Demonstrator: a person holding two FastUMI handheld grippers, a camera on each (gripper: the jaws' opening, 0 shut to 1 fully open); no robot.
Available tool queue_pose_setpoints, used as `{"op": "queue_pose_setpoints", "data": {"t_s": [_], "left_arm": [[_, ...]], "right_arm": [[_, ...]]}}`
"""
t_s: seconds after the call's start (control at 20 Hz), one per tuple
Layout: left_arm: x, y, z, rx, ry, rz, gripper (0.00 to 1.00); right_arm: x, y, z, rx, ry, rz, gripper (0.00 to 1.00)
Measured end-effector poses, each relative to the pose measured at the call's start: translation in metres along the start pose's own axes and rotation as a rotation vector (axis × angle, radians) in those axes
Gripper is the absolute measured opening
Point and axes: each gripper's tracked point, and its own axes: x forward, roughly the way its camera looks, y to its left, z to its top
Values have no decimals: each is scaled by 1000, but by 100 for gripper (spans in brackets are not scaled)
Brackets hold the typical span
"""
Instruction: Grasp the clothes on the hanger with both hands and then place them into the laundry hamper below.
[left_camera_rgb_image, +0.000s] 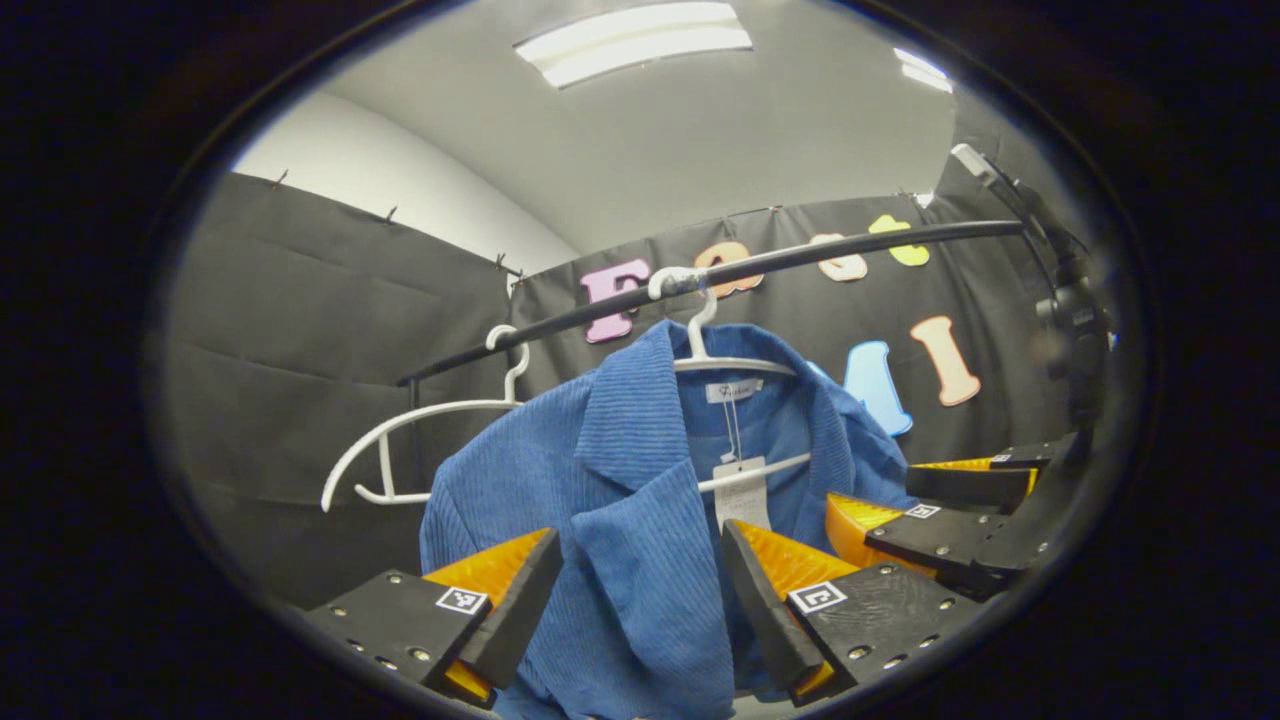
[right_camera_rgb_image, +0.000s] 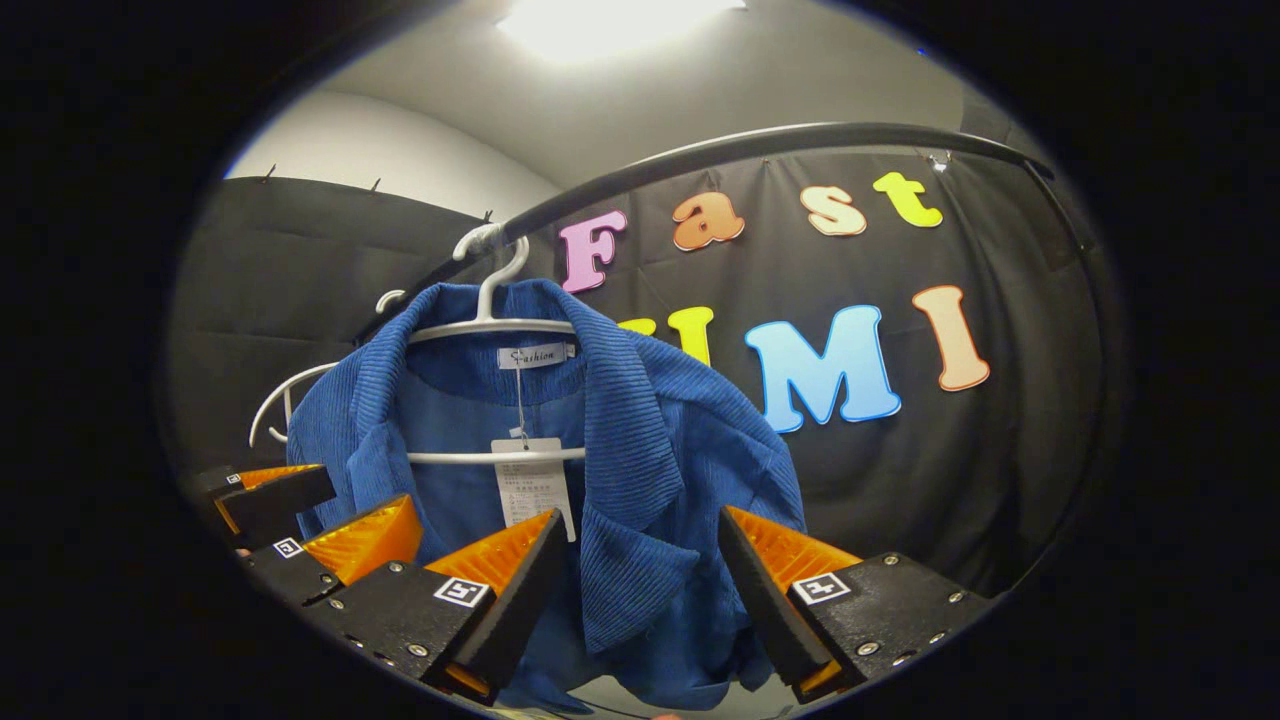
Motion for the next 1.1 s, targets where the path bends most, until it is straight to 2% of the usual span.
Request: {"op": "queue_pose_setpoints", "data": {"t_s": [0.2,0.7,0.75,0.8,0.85,0.9,0.95,1.05,1.1], "left_arm": [[7,2,-14,32,12,34,92],[21,4,-39,102,44,58,92],[20,5,-40,108,44,65,92],[18,11,-39,115,40,87,81],[19,12,-40,112,44,90,69],[19,13,-41,110,46,92,58],[19,18,-40,113,44,106,49],[19,23,-38,123,46,129,33],[20,17,-41,114,60,93,27]], "right_arm": [[16,1,-15,7,20,14,94],[48,2,-52,4,80,44,94],[47,0,-51,4,78,45,89],[48,0,-50,1,74,45,84],[49,-1,-49,-3,69,47,71],[48,0,-49,-6,67,48,66],[48,-1,-49,-9,70,47,49],[48,-9,-48,-23,65,21,24],[46,-9,-45,-28,56,27,11]]}}
